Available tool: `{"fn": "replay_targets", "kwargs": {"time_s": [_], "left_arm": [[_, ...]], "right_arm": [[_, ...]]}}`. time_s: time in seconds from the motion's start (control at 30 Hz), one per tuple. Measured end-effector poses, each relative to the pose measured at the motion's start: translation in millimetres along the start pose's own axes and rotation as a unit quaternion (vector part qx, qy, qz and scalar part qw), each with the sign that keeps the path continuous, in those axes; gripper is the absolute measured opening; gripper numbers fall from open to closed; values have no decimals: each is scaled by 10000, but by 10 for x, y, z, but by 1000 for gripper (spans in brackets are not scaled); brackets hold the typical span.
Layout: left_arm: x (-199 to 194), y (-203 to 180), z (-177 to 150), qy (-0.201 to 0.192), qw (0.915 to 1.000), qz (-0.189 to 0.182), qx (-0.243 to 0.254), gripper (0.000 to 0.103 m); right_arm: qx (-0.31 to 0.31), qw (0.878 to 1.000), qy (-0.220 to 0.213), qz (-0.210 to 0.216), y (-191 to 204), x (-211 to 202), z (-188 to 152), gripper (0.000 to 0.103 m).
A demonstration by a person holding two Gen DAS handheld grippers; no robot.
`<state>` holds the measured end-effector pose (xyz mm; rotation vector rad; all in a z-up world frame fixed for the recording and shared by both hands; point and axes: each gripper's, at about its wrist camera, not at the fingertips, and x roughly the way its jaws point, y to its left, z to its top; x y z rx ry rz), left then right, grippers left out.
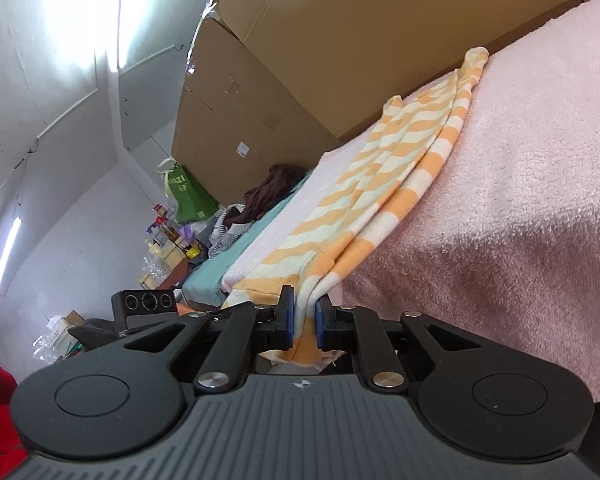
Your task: Fold clothes
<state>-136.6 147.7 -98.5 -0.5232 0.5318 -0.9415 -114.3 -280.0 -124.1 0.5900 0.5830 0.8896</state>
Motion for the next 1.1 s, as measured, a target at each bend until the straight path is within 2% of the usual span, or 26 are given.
{"fn": "replay_targets", "kwargs": {"time_s": [0.07, 0.2, 0.27, 0.47, 0.67, 0.87, 1.0, 1.03, 1.07, 1.1], "left_arm": [[-54, 32, 10, -123, 9996, -44, -268, 4], [-148, -26, 106, -306, 9988, 17, -391, 4], [-152, -28, 215, -393, 9979, 50, -515, 4], [-38, 73, 606, -507, 9941, 170, -947, 4], [205, 286, 938, -400, 9899, 333, -1322, 4], [457, 432, 1150, -137, 9902, 507, -1292, 5], [584, 548, 1273, 38, 9894, 493, -1369, 6], [612, 574, 1303, 76, 9892, 494, -1378, 8], [641, 599, 1334, 114, 9890, 495, -1388, 17], [669, 625, 1365, 153, 9888, 497, -1398, 25]], "right_arm": [[77, 10000, 2, 41, -3, -11, 1, 12], [403, 9980, -270, 397, -42, -81, 71, 12], [655, 9952, -405, 598, -98, -82, 124, 12], [892, 9909, -560, 841, -136, 38, 325, 12], [1182, 9870, -773, 773, -276, 166, 577, 12], [1615, 9822, -832, 475, -517, 342, 697, 14], [1824, 9792, -830, 305, -616, 401, 730, 17], [1855, 9787, -839, 273, -632, 403, 741, 19], [1888, 9781, -847, 246, -648, 405, 752, 21], [1930, 9772, -851, 247, -667, 410, 773, 30]]}}
